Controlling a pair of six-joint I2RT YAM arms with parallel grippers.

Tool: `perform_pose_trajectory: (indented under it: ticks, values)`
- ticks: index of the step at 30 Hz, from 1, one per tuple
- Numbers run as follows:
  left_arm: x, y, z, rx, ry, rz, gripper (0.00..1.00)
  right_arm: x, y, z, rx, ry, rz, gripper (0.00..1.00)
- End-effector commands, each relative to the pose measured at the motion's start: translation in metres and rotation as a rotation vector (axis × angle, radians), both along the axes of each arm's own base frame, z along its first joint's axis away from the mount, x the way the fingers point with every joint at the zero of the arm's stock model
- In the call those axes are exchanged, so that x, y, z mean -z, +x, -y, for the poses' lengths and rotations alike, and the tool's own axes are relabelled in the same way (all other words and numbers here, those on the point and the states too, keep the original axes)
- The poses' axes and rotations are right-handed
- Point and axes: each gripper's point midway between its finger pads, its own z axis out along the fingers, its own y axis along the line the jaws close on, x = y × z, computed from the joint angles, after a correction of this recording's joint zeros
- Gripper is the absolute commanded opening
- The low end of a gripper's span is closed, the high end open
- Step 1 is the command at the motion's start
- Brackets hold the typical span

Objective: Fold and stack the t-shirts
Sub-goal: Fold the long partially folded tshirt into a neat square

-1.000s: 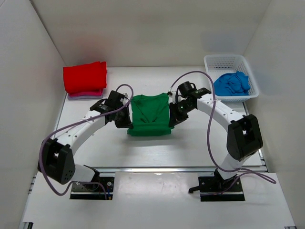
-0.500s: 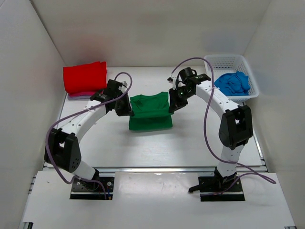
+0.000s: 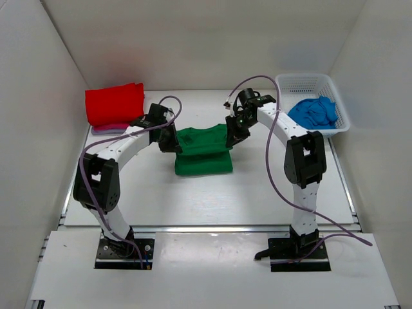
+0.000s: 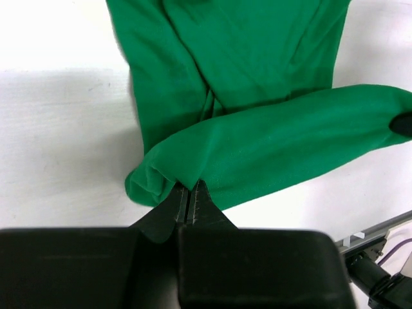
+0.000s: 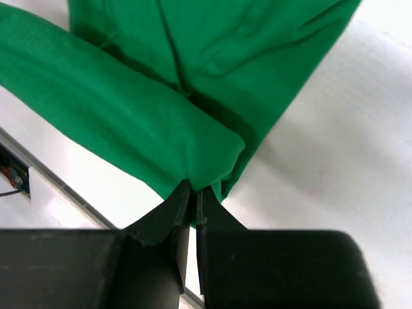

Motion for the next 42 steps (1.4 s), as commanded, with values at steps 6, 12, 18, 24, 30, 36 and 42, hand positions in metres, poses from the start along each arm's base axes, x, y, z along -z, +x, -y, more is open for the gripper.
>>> perform_pose_trajectory:
  ticks: [6, 12, 18, 24, 30, 36, 42]
  values:
    - [-0.002, 0.026, -0.002, -0.047, -0.048, 0.068, 0.00, 0.003, 0.042, 0.000, 0.019, 0.003, 0.067, 0.00]
    - [0.008, 0.036, -0.002, -0.063, -0.054, 0.071, 0.00, 0.001, 0.069, 0.002, 0.025, 0.006, 0.111, 0.00]
    - [0.018, 0.047, -0.003, -0.086, -0.057, 0.081, 0.02, 0.006, 0.088, -0.001, 0.034, 0.034, 0.140, 0.00]
    - [0.019, 0.059, -0.002, -0.118, -0.089, 0.105, 0.07, 0.003, 0.106, -0.014, 0.060, 0.080, 0.190, 0.00]
    - [0.013, 0.072, -0.002, -0.163, -0.119, 0.160, 0.07, -0.006, 0.122, -0.026, 0.076, 0.126, 0.256, 0.03]
    - [0.010, 0.083, 0.002, -0.208, -0.189, 0.223, 0.14, -0.020, 0.139, -0.034, 0.103, 0.176, 0.377, 0.10]
    - [-0.004, 0.096, 0.004, -0.259, -0.297, 0.302, 0.32, -0.039, 0.139, -0.039, 0.126, 0.321, 0.455, 0.40]
